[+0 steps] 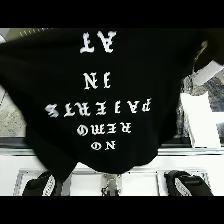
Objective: Fold the clothes and pants, and hang the long-sleeved shirts on hangers.
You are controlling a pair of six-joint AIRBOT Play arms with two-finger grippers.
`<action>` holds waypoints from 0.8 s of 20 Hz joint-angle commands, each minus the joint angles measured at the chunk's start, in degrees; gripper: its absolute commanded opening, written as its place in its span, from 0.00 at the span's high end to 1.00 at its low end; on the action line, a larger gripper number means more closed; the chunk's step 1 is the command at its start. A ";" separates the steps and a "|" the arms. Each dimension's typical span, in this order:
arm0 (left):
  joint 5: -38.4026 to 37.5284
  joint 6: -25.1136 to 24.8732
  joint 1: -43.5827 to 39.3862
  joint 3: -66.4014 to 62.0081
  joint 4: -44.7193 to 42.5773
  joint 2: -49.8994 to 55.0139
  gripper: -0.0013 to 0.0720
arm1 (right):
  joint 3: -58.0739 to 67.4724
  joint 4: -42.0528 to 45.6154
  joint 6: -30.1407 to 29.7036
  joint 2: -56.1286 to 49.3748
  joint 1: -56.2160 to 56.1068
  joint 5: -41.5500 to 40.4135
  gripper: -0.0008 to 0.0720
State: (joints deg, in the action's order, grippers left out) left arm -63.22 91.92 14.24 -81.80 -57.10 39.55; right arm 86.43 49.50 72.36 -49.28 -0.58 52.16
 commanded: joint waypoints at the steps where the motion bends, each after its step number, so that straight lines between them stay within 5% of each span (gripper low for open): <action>1: 4.28 -1.75 -1.95 7.19 1.40 12.33 0.97 | 0.02 3.91 4.42 -13.31 -0.11 2.73 0.97; 3: 13.18 -3.02 -5.62 9.20 1.36 21.59 0.97 | 0.04 3.89 4.42 -23.02 -0.09 -2.45 0.97; 4: 16.94 -4.15 -7.39 8.15 1.29 27.04 0.97 | 0.37 3.63 4.44 -27.85 0.22 -6.36 0.88; 5: 18.16 -4.00 -8.46 5.51 1.70 32.20 0.62 | 1.51 2.16 4.42 -32.15 0.87 -8.50 0.49; 6: 17.53 -2.93 -8.76 1.31 1.70 37.46 0.13 | 3.06 0.44 4.42 -35.34 1.77 -8.57 0.24; 7: 15.17 -0.90 -8.22 -2.86 1.66 41.57 0.05 | 4.46 -1.36 4.42 -37.40 3.15 -7.41 0.23; 11: 2.23 -0.42 -2.21 -9.92 -1.95 47.95 0.05 | 4.52 -0.59 3.48 -35.80 10.69 4.28 0.32; 16: -2.91 -0.63 1.92 7.56 -12.39 43.39 0.05 | -11.13 12.50 6.23 -27.21 14.14 17.62 0.32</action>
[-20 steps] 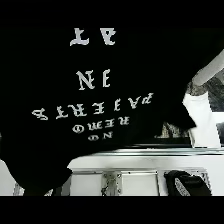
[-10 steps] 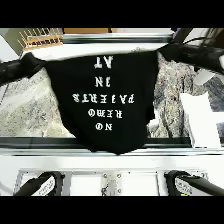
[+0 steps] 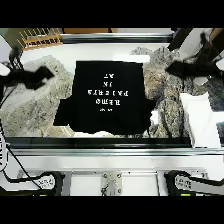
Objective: Fold the clothes and pants, and hang the long-sleeved shirts on hangers.
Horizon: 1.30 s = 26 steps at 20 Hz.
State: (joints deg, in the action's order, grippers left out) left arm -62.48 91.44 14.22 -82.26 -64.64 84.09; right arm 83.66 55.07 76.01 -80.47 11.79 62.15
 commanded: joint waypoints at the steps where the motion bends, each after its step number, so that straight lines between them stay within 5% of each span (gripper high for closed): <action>1: -2.71 -0.15 2.32 12.55 -4.83 -1.81 0.05 | -13.81 8.13 5.03 6.14 1.60 7.43 0.32; 9: 8.81 -0.11 2.43 28.09 -4.37 -2.12 0.05 | -43.85 6.14 13.64 11.02 -6.73 -1.81 0.32; 15: 10.75 0.02 5.03 25.53 -8.46 -1.03 0.05 | -44.96 6.16 18.80 10.38 -16.83 -9.57 0.32; 26: 7.13 -2.64 0.59 19.17 -7.37 8.76 0.05 | -44.96 -1.90 18.73 5.49 -22.03 -15.74 0.32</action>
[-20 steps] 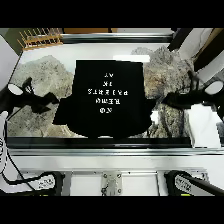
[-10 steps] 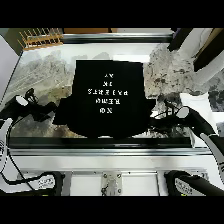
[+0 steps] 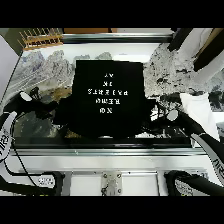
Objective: Fold the clothes and pants, and hang the long-sleeved shirts on hangers.
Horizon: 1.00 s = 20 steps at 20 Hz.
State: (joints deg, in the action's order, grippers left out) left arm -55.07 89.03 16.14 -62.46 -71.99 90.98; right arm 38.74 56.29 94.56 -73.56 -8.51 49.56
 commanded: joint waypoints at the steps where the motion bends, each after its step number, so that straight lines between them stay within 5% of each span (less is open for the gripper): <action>1: -0.33 -0.24 -1.55 -0.61 -0.04 2.03 0.05 | -0.04 -3.76 0.17 -1.79 -2.32 -4.04 0.32; 2: -0.31 -0.22 -1.75 -0.63 -0.02 2.03 0.07 | -0.02 -4.11 0.17 -2.03 -2.71 -5.01 0.32; 4: -0.63 -0.22 -1.75 -0.63 -0.02 2.01 0.65 | -0.02 -4.61 0.22 -2.10 -2.78 -6.71 0.34; 5: -1.14 -0.24 -1.75 -0.61 0.00 1.99 0.90 | 0.00 -5.70 0.20 -2.10 -2.78 -7.52 0.58; 6: -2.05 -0.31 -1.75 -0.63 0.00 1.86 0.97 | 0.11 -6.47 0.17 -2.10 -2.78 -8.35 0.81; 8: -4.85 -1.60 -1.77 -0.61 -0.02 0.33 0.97 | 0.98 -5.70 0.09 -2.08 -2.49 -9.70 0.97; 13: -17.07 -4.50 -3.65 6.54 0.13 -15.82 0.97 | 16.81 11.30 -0.02 -2.08 6.75 2.36 0.97; 17: -25.57 -4.17 -16.98 19.87 7.72 -31.23 0.97 | 32.63 19.17 -0.04 -2.08 14.58 7.61 0.97; 20: -20.59 -3.98 -33.27 26.49 21.44 -38.75 0.97 | 36.30 19.17 -0.07 -2.05 16.26 7.98 0.97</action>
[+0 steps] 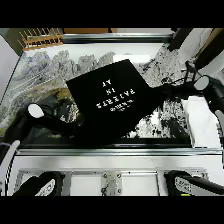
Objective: Fold the clothes and pants, and hang the long-sleeved shirts on hangers.
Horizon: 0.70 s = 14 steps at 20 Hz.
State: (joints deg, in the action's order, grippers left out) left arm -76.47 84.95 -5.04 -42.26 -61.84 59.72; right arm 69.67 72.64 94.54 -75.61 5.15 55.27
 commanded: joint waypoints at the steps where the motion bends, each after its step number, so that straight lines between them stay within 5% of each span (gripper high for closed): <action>1: 4.37 1.64 -17.53 7.02 12.87 -8.83 0.97 | 5.38 2.80 -0.07 -0.04 2.54 2.67 0.97; 2: 8.83 4.42 -22.62 6.93 11.72 -9.66 0.86 | 5.35 2.80 -0.24 -0.20 2.47 3.63 0.97; 3: 12.61 7.15 -25.90 5.92 9.07 -9.94 0.38 | 5.35 2.80 -0.22 -0.28 2.43 4.66 0.97; 4: 15.13 9.68 -26.88 3.93 5.68 -9.44 0.10 | 5.35 2.86 -0.26 -0.31 2.43 5.38 0.97; 8: 19.19 10.91 -16.76 -7.61 -6.54 -1.62 0.13 | 5.35 2.82 -0.46 -0.31 2.27 6.95 0.97; 14: 26.29 10.95 4.42 -15.39 -5.09 20.48 0.13 | 5.35 2.62 -2.40 -0.46 0.68 7.17 0.97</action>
State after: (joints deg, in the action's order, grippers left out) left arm -53.82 95.42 -8.80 -53.95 -66.87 70.46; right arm 74.96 75.33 92.66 -75.92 6.48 62.02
